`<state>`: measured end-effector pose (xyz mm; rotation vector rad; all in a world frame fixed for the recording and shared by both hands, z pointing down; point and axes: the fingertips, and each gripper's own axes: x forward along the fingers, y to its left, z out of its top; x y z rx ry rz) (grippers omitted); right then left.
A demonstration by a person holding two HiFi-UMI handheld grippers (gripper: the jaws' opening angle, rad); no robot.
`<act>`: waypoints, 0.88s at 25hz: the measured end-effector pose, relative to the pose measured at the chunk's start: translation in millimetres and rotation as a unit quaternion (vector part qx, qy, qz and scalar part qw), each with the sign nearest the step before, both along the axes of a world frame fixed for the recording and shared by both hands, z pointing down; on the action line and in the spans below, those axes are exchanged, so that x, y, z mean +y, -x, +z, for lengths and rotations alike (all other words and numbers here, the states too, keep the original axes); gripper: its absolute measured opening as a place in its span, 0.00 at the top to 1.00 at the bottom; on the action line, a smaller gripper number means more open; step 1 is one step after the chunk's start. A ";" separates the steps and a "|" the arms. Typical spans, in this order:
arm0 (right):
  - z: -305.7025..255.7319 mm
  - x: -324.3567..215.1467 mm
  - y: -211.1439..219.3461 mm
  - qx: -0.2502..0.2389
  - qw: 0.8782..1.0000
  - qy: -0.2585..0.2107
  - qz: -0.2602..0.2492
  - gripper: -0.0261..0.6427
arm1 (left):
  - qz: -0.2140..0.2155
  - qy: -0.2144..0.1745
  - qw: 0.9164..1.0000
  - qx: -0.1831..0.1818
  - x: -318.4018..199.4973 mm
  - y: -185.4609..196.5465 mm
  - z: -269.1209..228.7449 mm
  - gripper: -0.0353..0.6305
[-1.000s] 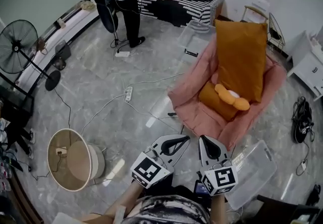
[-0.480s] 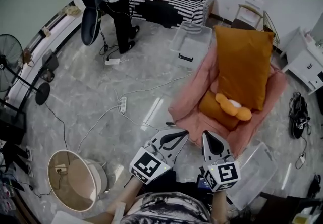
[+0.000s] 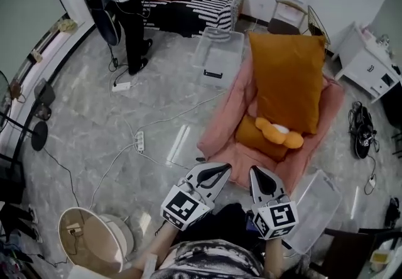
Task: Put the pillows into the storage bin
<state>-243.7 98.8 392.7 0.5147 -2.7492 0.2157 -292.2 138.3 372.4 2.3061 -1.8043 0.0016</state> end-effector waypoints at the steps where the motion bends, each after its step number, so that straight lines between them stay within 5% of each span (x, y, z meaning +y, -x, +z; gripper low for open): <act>1: 3.4 -4.2 -3.9 0.002 1.000 0.005 0.006 0.96 | 0.004 0.002 1.000 0.004 -3.8 -2.1 2.0 0.93; 11: 60.6 -86.5 -20.0 0.026 0.997 0.058 0.044 0.96 | 0.008 0.033 0.999 0.013 -54.4 -1.7 33.0 0.93; 14: 86.4 -128.7 -26.9 0.017 0.992 0.103 0.078 0.88 | 0.006 0.038 0.999 0.021 -77.6 7.0 41.0 0.93; 22: 195.3 -228.1 -58.6 -0.013 0.939 0.299 0.167 0.77 | 0.031 0.055 0.998 -0.008 -168.7 -0.9 57.5 0.93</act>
